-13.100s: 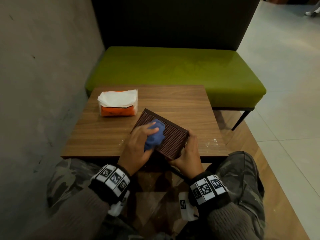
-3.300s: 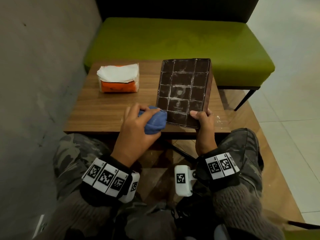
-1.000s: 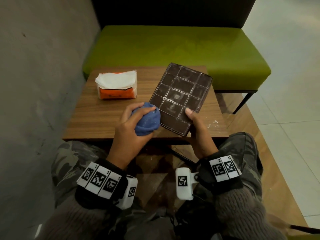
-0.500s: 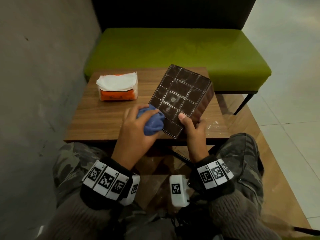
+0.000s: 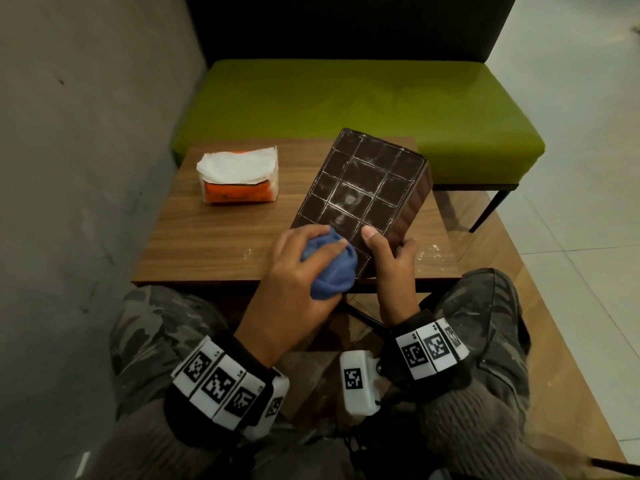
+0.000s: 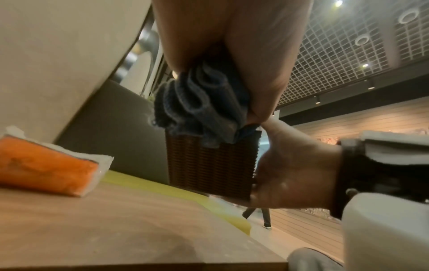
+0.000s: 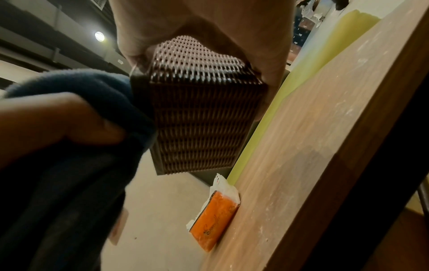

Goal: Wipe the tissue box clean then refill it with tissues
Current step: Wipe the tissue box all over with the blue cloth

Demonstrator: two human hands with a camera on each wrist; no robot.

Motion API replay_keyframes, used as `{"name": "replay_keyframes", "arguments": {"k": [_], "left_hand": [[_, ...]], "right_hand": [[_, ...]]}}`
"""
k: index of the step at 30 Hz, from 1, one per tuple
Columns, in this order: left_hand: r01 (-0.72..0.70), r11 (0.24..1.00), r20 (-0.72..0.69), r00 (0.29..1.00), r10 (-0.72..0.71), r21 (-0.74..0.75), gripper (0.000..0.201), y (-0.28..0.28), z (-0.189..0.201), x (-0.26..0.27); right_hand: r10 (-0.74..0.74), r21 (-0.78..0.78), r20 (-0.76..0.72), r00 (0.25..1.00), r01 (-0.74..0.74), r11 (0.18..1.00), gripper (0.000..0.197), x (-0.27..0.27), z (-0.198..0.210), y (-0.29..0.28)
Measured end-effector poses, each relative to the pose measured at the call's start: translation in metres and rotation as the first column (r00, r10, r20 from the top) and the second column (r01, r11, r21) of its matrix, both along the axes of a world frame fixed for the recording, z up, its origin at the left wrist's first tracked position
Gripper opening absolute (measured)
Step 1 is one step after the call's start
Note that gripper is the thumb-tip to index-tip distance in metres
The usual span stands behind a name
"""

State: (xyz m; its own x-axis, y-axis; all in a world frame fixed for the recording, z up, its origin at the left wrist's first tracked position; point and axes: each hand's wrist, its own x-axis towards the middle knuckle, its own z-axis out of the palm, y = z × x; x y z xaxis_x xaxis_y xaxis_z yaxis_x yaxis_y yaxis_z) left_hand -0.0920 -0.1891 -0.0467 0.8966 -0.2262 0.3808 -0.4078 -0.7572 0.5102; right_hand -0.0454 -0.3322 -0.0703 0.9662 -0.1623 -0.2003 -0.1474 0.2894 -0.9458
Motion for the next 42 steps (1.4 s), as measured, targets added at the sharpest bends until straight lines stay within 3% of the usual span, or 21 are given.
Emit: {"name": "replay_keyframes", "arguments": {"k": [2, 4, 7, 9, 11, 15, 19, 24, 27, 30, 35, 37, 40, 42], "left_hand": [[-0.045, 0.997, -0.018, 0.999, 0.044, -0.056, 0.056, 0.01, -0.002, 0.008], [-0.129, 0.967, -0.066, 0.991, 0.118, -0.218, 0.05, 0.023, -0.004, 0.024], [-0.177, 0.869, -0.125, 0.983, 0.134, -0.463, 0.031, 0.036, -0.003, 0.043], [-0.185, 0.811, -0.173, 0.979, 0.105, -0.555, 0.035, 0.04, 0.001, 0.05], [-0.22, 0.821, -0.217, 0.969, 0.12, -0.527, 0.043, 0.041, 0.006, 0.054], [-0.215, 0.857, -0.196, 0.971, 0.136, -0.468, 0.039, 0.038, 0.014, 0.063], [-0.241, 0.743, -0.327, 0.945, 0.032, -0.624, 0.035, 0.042, 0.012, 0.068], [-0.282, 0.711, -0.435, 0.9, -0.037, -0.644, 0.04, 0.036, -0.01, 0.06], [-0.309, 0.655, -0.45, 0.891, -0.054, -0.69, 0.078, 0.041, -0.008, 0.066], [-0.334, 0.604, -0.475, 0.876, -0.086, -0.724, 0.064, 0.034, -0.002, 0.059], [-0.119, 0.918, -0.268, 0.963, 0.015, -0.378, 0.044, 0.034, -0.008, 0.04], [-0.081, 0.934, -0.217, 0.976, 0.004, -0.348, 0.039, 0.038, -0.006, 0.04], [-0.186, 0.913, -0.157, 0.978, 0.137, -0.364, 0.045, 0.044, 0.001, 0.055], [-0.2, 0.921, -0.13, 0.978, 0.165, -0.335, 0.043, 0.044, 0.01, 0.06]], "right_hand": [[0.024, -0.002, 0.006, 1.0, -0.024, 1.0, 0.089, -0.001, -0.001, -0.002], [0.038, -0.032, 0.017, 0.999, -0.038, 0.999, 0.092, -0.002, 0.0, -0.004], [0.049, -0.06, 0.031, 0.998, -0.047, 0.997, 0.09, -0.001, 0.004, -0.005], [0.057, -0.077, 0.037, 0.998, -0.054, 0.996, 0.078, 0.0, 0.006, -0.006], [0.088, -0.086, 0.032, 0.996, -0.085, 0.993, 0.066, -0.001, 0.007, -0.004], [0.103, -0.061, 0.041, 0.994, -0.101, 0.993, 0.062, -0.004, 0.006, -0.001], [0.093, -0.048, 0.047, 0.995, -0.091, 0.995, 0.081, -0.002, 0.007, -0.003], [0.078, -0.031, 0.001, 0.997, -0.078, 0.996, 0.089, 0.001, 0.003, -0.005], [0.125, -0.056, -0.026, 0.992, -0.126, 0.99, 0.076, -0.003, 0.0, -0.004], [0.098, -0.066, -0.054, 0.994, -0.101, 0.993, 0.085, 0.0, 0.0, -0.004], [0.069, -0.019, -0.073, 0.995, -0.07, 0.997, 0.093, 0.004, 0.002, -0.008], [0.127, -0.031, -0.069, 0.99, -0.129, 0.991, 0.092, 0.003, 0.003, -0.012], [0.256, -0.051, -0.066, 0.964, -0.26, 0.964, 0.081, 0.001, 0.005, -0.012], [0.257, -0.02, -0.062, 0.964, -0.258, 0.966, 0.073, 0.002, 0.004, -0.011]]}}
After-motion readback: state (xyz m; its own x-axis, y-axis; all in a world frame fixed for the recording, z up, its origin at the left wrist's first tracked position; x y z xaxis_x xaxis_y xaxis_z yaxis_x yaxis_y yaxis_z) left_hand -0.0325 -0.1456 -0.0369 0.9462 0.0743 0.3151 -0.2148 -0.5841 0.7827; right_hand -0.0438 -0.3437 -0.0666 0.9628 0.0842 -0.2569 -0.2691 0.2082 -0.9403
